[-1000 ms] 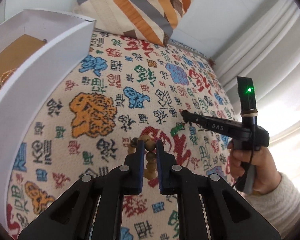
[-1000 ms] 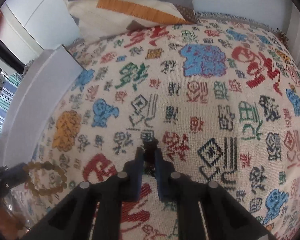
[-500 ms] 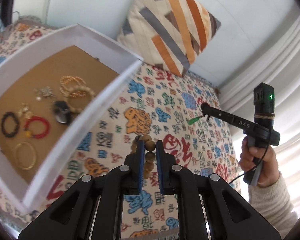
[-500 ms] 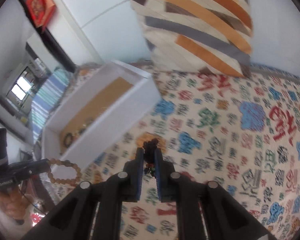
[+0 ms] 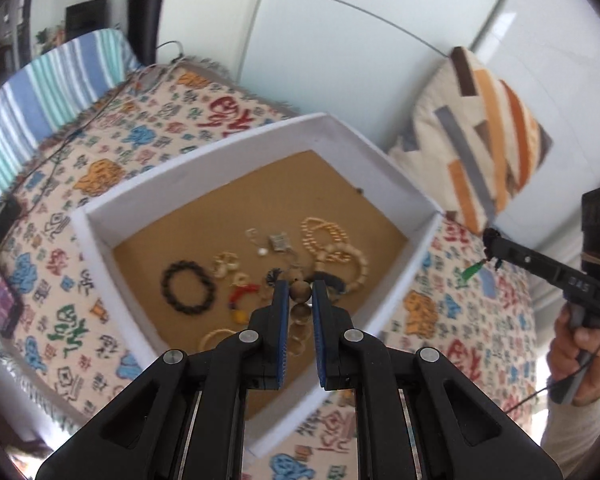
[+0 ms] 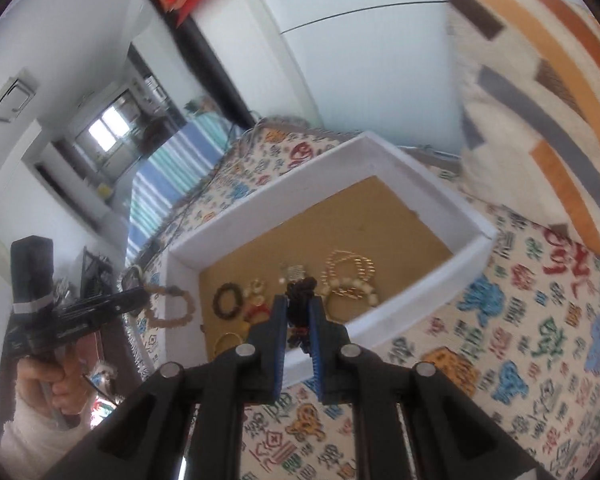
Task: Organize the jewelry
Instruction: 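Carry the mala into the white box and open both tools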
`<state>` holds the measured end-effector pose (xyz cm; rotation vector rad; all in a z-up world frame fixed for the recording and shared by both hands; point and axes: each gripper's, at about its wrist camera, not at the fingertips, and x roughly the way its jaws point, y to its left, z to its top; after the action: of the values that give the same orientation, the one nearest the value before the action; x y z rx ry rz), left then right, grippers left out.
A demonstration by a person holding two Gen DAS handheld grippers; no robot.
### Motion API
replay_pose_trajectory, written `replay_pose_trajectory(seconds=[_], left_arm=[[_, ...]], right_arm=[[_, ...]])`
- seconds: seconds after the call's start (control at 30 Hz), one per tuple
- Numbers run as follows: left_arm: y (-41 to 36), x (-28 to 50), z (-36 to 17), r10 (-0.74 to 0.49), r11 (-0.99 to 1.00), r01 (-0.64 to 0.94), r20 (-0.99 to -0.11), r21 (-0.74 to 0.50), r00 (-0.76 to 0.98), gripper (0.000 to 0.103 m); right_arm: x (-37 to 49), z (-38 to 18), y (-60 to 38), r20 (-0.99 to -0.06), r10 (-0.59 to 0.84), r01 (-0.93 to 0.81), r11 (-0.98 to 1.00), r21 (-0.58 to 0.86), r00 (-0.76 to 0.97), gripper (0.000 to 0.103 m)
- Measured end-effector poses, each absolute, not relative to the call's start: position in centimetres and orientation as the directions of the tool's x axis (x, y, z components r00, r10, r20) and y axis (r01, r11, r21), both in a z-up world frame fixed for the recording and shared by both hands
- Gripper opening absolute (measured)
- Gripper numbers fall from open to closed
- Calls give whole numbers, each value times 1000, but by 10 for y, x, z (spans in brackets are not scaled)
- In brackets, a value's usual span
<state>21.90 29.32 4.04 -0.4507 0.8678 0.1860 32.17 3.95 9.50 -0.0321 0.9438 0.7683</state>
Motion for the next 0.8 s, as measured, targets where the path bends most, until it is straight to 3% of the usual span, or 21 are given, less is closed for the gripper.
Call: replay_pose_trajectory(seconds=[0.43, 0.6, 0.63, 0.67, 0.7, 0.73, 0.77, 0.8], left_arm=[[307, 239, -2, 129, 880, -447, -827, -159, 548, 10], [301, 240, -3, 158, 878, -460, -825, -135, 543, 14], [301, 240, -3, 158, 876, -462, -825, -136, 543, 24], [301, 238, -3, 161, 872, -469, -825, -138, 541, 41], [301, 238, -2, 172, 867, -480, -825, -132, 538, 52], [300, 238, -1, 188, 863, -490, -825, -120, 533, 69], [299, 236, 0, 224, 857, -508, -821, -92, 526, 78], [298, 235, 3, 251, 853, -518, -816, -69, 521, 80]], right_arm=[[335, 25, 143, -828, 530, -649, 698, 303, 184, 11], [331, 9, 147, -855, 490, -658, 703, 270, 173, 18], [328, 9, 145, -859, 475, -664, 706, 244, 189, 34], [326, 9, 144, -862, 465, -668, 710, 225, 203, 53], [324, 10, 143, -863, 455, -671, 713, 206, 218, 58], [323, 12, 141, -862, 451, -672, 714, 195, 230, 60], [322, 14, 140, -860, 450, -673, 716, 188, 239, 60], [321, 17, 137, -859, 449, -672, 718, 181, 248, 60]])
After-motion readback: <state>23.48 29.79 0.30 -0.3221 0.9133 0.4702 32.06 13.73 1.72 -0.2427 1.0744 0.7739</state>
